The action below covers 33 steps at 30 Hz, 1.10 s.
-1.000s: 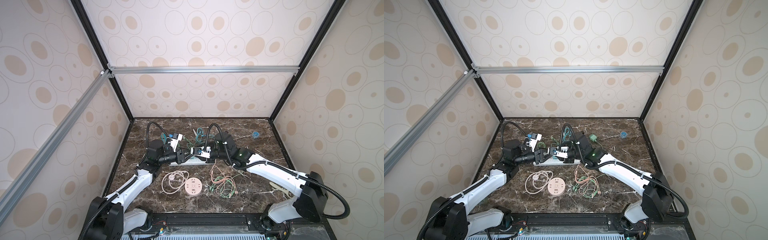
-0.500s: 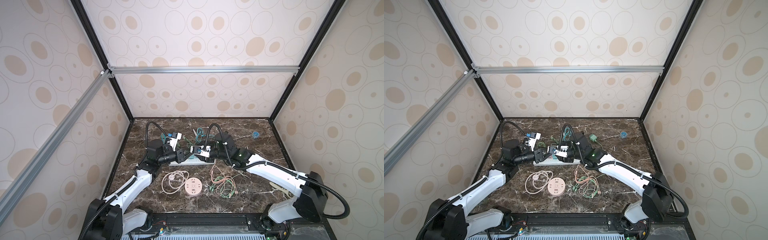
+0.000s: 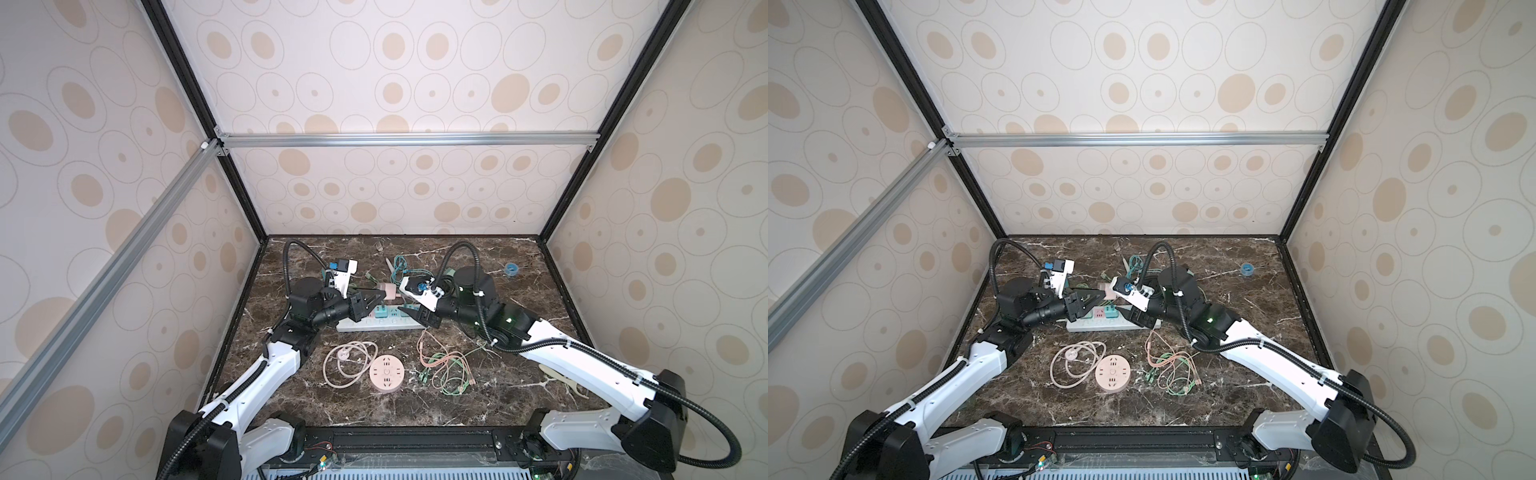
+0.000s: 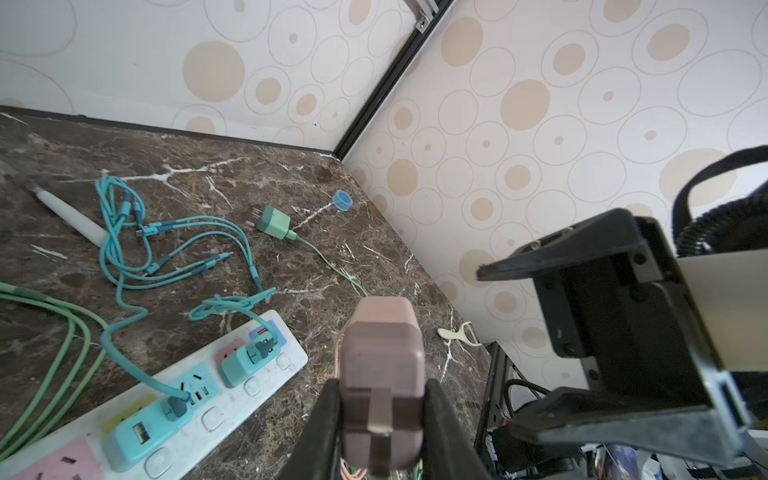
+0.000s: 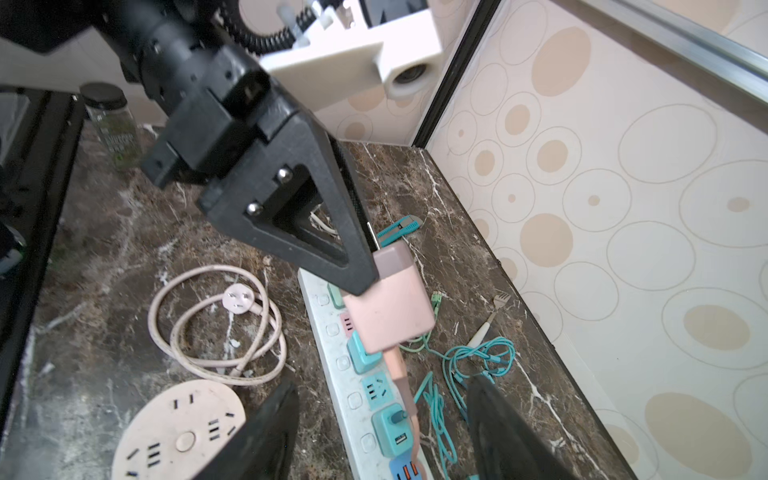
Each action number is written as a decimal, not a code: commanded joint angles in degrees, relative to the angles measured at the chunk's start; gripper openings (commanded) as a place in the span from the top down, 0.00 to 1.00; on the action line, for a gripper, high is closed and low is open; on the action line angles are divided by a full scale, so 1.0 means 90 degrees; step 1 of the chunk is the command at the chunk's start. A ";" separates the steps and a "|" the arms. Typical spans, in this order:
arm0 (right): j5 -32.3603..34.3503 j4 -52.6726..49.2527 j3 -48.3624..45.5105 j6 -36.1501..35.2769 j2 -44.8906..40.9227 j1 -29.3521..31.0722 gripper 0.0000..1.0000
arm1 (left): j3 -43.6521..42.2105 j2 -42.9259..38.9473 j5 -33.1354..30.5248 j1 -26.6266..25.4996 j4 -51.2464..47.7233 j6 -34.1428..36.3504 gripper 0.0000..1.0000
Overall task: Insert the plug
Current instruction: 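Raise the pink charger high with both grippers together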
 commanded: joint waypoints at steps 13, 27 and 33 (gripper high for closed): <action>-0.2442 0.2965 -0.1325 0.4455 0.0082 -0.0001 0.38 | -0.0039 -0.0364 0.0161 -0.0015 0.1847 -0.0398 1.00; -0.2744 0.5616 -0.1571 0.5874 0.0689 -0.0427 0.37 | -0.0449 -0.1194 0.0530 -0.0018 0.2614 -0.0664 1.00; -0.2848 0.5966 -0.1483 0.5928 0.0751 -0.0454 0.34 | -0.0547 -0.1171 0.0729 -0.0017 0.3032 -0.0902 1.00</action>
